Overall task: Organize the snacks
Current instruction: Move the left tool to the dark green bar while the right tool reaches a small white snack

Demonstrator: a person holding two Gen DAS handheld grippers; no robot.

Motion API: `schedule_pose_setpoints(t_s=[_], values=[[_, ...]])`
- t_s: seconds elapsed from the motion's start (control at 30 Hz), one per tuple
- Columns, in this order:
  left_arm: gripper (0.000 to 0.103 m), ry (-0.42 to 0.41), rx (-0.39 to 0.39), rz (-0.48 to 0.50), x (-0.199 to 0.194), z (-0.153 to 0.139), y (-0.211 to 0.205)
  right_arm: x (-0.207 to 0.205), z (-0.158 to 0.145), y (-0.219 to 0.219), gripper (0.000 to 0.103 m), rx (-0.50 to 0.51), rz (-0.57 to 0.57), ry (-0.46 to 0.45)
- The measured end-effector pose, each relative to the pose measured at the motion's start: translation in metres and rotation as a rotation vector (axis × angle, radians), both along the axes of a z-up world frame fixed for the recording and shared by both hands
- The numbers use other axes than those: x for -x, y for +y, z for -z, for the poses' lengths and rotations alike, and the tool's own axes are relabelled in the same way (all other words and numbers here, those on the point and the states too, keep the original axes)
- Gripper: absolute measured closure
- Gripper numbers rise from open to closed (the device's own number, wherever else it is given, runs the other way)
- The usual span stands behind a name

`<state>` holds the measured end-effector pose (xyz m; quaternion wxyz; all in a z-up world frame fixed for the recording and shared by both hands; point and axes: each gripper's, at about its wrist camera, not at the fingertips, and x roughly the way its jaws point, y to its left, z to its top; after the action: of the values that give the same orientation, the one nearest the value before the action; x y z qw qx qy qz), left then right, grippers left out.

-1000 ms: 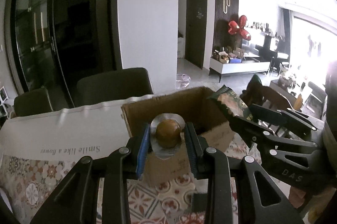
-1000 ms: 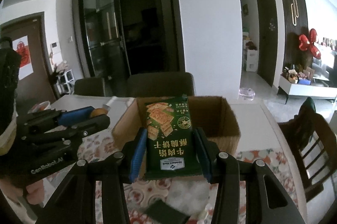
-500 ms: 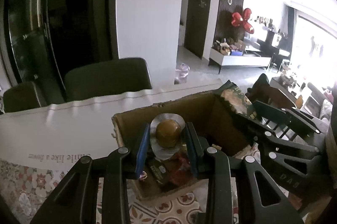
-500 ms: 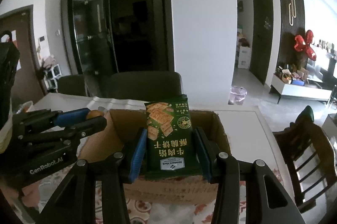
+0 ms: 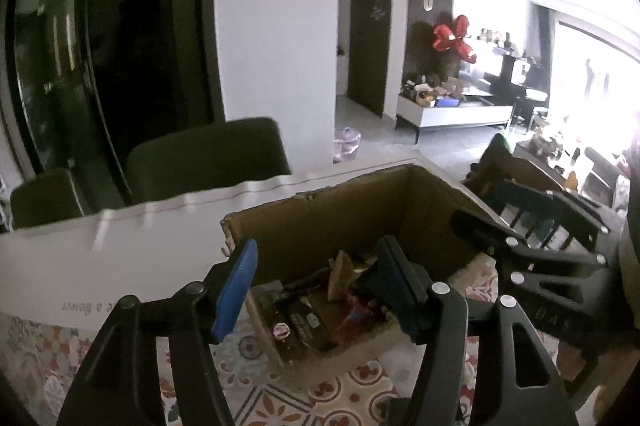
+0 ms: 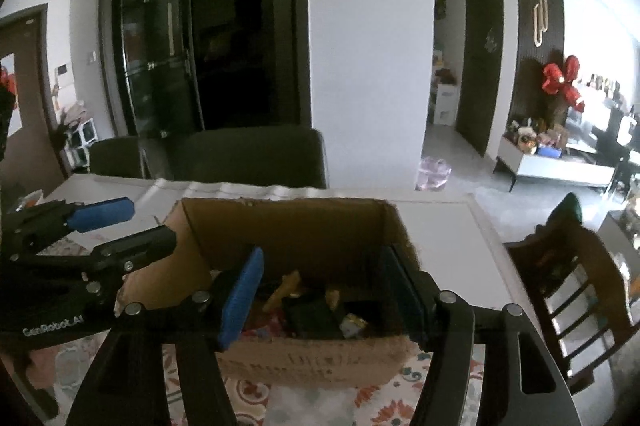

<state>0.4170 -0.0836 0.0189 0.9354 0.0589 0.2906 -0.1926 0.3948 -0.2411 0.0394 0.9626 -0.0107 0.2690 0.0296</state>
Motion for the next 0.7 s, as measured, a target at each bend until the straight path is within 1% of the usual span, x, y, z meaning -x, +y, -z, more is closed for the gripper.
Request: schedule_pose_setpoints(t_s=[0.03,0.07,0.13,0.27,0.37,0.5,0.7], values=[[0.041,-0.018,-0.005,0.008,0.008,0.000,-0.001,0.004,-0.002,0.001,0.037,0.003,0.005,-0.009],[0.040,-0.036,-0.006,0.012,0.016,-0.001,0.000,0.010,-0.003,0.000,0.030,0.004,0.009,-0.019],[0.039,-0.066,-0.002,0.032,0.030,-0.002,0.001,0.023,-0.004,-0.001,0.023,0.011,0.030,-0.041],[0.038,-0.095,0.006,0.075,0.053,-0.003,0.001,0.050,-0.003,-0.002,0.016,0.025,0.062,-0.065],[0.036,-0.117,-0.008,0.138,0.073,0.001,-0.001,0.066,0.002,-0.005,0.013,0.001,0.075,-0.061],[0.034,-0.166,-0.073,0.197,0.094,0.013,-0.006,0.088,0.013,-0.008,0.013,-0.021,0.099,-0.059],[0.034,-0.174,-0.106,0.290,0.111,0.036,-0.010,0.110,0.028,-0.013,0.013,-0.036,0.166,-0.061]])
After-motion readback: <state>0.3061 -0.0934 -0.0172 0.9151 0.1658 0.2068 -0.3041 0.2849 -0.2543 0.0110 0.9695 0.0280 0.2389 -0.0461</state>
